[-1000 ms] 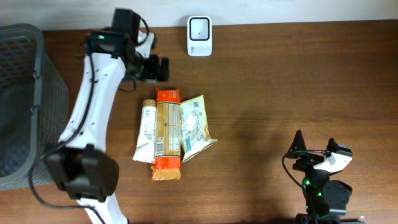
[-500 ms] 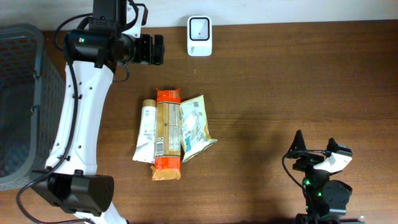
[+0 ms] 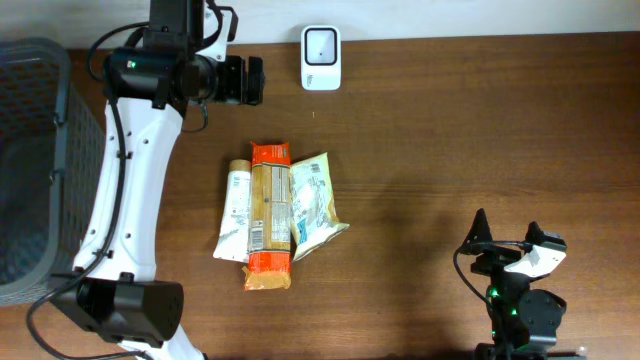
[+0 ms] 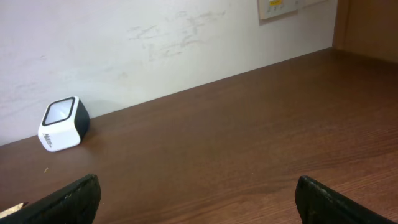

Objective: Scan the item barcode
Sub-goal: 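Raise the left gripper away from the items toward the basket, then reach the left gripper into the basket toward the small green-white box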

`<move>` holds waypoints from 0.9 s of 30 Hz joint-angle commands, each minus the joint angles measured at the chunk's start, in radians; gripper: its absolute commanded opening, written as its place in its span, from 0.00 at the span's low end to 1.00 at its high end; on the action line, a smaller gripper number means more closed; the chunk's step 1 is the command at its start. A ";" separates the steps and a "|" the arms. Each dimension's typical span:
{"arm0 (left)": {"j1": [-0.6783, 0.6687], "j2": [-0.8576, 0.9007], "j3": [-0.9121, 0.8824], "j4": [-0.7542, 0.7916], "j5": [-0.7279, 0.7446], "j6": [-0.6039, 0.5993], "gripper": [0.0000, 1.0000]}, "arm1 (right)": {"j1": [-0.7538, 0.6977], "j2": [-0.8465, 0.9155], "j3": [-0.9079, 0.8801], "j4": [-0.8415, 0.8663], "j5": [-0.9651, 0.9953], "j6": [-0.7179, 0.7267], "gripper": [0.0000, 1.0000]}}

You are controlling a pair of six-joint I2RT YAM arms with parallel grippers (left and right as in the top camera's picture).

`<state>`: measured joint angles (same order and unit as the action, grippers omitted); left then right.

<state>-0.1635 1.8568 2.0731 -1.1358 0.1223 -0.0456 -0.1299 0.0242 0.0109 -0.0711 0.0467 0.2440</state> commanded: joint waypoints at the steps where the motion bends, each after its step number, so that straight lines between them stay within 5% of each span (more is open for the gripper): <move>1: -0.006 -0.006 0.005 -0.002 -0.008 0.016 0.99 | 0.006 -0.005 -0.005 -0.007 0.005 0.007 0.99; 16: 0.008 -0.006 0.044 0.091 -0.018 0.015 0.99 | 0.006 -0.005 -0.005 -0.007 0.005 0.007 0.99; 21: 0.085 -0.006 0.247 -0.027 -0.024 -0.019 0.99 | 0.006 -0.005 -0.005 -0.007 0.005 0.007 0.99; 27: 0.328 -0.006 0.466 -0.280 -0.180 -0.154 0.99 | 0.006 -0.005 -0.005 -0.007 0.006 0.007 0.99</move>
<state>0.0425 1.8568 2.4580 -1.3163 0.0471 -0.0975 -0.1299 0.0242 0.0109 -0.0711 0.0467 0.2443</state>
